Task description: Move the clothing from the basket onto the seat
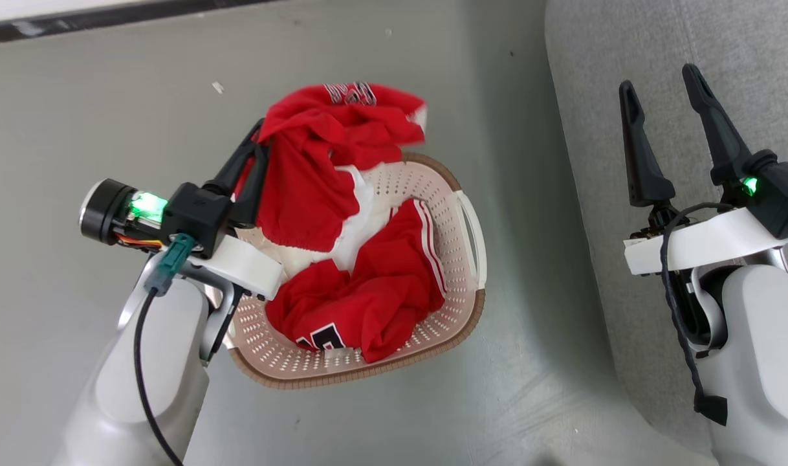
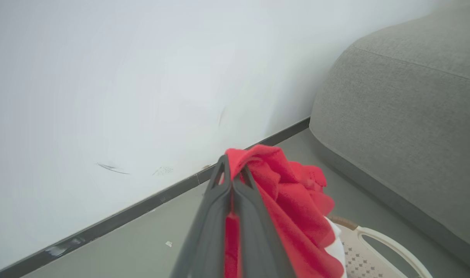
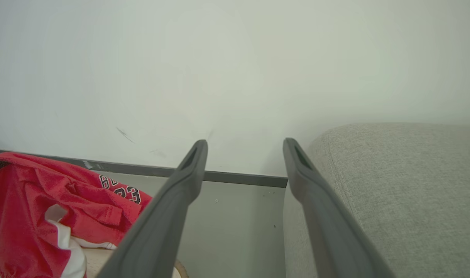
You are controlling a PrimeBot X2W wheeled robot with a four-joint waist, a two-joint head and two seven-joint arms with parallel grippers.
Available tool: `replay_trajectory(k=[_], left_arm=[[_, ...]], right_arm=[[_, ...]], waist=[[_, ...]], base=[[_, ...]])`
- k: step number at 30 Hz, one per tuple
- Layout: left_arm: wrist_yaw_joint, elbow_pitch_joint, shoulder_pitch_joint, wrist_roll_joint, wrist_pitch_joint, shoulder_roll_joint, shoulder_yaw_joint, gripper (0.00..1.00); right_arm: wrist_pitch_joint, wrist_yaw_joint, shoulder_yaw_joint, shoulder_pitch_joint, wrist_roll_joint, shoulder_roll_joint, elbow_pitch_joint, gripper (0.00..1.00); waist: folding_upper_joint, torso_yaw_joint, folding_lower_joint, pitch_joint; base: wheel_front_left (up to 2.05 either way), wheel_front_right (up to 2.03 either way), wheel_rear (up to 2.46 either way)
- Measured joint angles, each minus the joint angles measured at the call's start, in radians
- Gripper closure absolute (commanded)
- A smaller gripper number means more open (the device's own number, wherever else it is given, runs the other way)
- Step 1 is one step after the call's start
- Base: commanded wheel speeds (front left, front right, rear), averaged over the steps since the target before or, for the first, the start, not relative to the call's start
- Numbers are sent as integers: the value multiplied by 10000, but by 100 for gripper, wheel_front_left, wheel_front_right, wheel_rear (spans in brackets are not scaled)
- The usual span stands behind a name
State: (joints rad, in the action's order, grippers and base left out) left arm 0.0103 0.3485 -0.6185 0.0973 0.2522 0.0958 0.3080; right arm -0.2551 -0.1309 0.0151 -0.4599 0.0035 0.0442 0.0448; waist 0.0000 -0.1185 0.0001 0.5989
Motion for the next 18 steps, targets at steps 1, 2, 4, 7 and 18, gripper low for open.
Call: replay_trajectory(k=[1, 2, 4, 7, 18], left_arm=[[0, -121, 53, 13, 0, 29, -71, 100], [-2, -244, 106, 19, 0, 54, -136, 100], [-6, -428, 178, 171, 0, 84, -263, 100], [-79, -777, 338, 280, 2, 159, -456, 100], [-253, -1538, 1397, 583, 2, 460, -1170, 100]], right_arm=[[0, 0, 6, 65, -42, -2, 8, 0], [0, 0, 17, 96, -52, 0, 25, 0], [0, 0, 17, 98, -56, 0, 29, 0], [0, 0, 15, 137, -138, 0, 50, 0], [0, 0, -88, 893, -272, 0, 330, 0]], waist=[[0, 31, 0, -96], [0, 62, -1, -196], [0, 124, 0, -394], [0, 217, -1, -713], [0, 565, -1, -1987]], base=[[0, 0, 0], [0, 0, 0], [0, 0, 0], [0, 0, 0], [0, 0, 0]])
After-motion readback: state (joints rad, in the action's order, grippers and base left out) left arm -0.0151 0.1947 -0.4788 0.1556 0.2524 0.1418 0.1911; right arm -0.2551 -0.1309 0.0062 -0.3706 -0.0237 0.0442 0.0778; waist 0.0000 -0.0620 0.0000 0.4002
